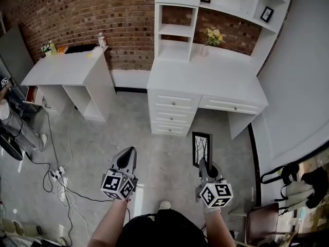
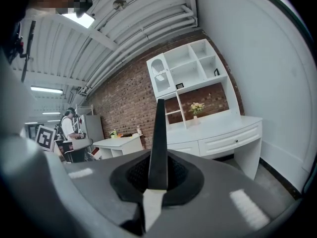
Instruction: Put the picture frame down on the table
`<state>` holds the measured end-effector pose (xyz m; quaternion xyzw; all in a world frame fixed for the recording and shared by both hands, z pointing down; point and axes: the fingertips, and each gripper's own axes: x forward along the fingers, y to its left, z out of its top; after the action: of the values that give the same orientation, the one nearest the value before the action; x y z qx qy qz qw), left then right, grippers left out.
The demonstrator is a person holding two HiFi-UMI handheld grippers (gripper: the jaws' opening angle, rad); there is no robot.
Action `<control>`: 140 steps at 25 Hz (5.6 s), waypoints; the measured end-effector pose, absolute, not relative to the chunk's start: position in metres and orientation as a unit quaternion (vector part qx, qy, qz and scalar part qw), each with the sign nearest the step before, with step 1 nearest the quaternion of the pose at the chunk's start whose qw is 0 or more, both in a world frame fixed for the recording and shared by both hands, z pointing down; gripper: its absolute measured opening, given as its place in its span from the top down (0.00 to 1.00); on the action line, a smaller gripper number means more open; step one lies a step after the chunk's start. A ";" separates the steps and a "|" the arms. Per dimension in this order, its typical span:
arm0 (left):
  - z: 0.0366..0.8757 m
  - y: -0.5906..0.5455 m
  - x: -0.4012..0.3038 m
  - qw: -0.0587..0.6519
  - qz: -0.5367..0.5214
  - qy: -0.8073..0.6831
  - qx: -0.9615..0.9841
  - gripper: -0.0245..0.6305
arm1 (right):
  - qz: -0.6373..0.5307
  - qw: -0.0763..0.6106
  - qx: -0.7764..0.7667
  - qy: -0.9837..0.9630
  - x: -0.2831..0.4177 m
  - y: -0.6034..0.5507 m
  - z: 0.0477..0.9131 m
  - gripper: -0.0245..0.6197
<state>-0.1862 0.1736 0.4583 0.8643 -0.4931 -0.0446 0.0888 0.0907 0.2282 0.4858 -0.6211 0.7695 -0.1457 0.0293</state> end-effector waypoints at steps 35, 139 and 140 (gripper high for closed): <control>0.464 0.051 -0.132 0.088 -0.035 -0.492 0.865 0.96 | -0.164 0.040 -0.619 0.767 0.149 0.108 0.497 0.93; 0.534 -0.340 -0.086 0.143 0.015 -0.514 0.846 0.96 | -0.365 0.010 -0.553 0.749 0.158 -0.325 0.606 0.87; 0.535 -0.341 -0.085 0.145 0.016 -0.513 0.846 0.96 | -0.368 0.009 -0.552 0.748 0.160 -0.325 0.607 0.86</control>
<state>-0.0851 -0.3407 0.5352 0.8459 -0.5130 0.0156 0.1450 0.1596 -0.3253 0.6074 -0.5525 0.7477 -0.3682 0.0085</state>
